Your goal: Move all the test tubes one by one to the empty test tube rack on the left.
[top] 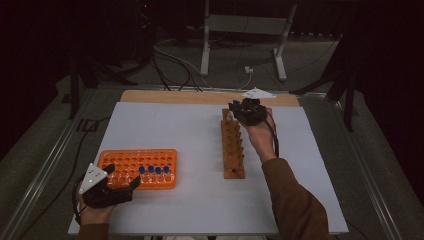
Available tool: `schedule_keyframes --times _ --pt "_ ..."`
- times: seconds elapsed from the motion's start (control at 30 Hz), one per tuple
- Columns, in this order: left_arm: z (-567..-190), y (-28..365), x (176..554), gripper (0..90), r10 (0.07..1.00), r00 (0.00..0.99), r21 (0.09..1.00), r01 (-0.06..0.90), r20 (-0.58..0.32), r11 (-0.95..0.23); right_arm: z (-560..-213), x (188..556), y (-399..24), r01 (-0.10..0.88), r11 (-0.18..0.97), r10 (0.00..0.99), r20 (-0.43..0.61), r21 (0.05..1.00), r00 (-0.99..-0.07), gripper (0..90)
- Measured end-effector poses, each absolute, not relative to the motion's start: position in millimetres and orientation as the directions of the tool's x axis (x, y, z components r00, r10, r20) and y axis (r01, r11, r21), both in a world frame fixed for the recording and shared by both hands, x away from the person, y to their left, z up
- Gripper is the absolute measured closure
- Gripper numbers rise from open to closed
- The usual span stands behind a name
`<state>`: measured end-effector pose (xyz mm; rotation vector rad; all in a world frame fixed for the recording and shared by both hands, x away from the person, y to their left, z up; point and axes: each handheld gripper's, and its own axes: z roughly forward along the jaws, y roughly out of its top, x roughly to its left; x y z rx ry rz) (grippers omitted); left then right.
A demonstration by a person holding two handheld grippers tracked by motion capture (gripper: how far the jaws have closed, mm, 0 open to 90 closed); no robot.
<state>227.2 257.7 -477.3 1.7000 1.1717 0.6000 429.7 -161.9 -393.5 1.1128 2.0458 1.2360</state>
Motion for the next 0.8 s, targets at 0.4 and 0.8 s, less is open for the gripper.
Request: schedule_keyframes --times 0.4,0.8 --pt "-477.1 256.3 227.9 0.8 0.904 0.415 0.897 0.431 -0.103 -0.096 -380.4 403.9 -151.8 0.345 0.297 0.769 -0.009 0.891 -0.639 76.3" --pt "-475.1 257.4 226.4 1.3 0.907 0.41 0.902 0.421 -0.096 -0.095 -391.0 394.7 -136.4 0.372 0.3 0.728 0.041 0.878 -0.684 76.2"
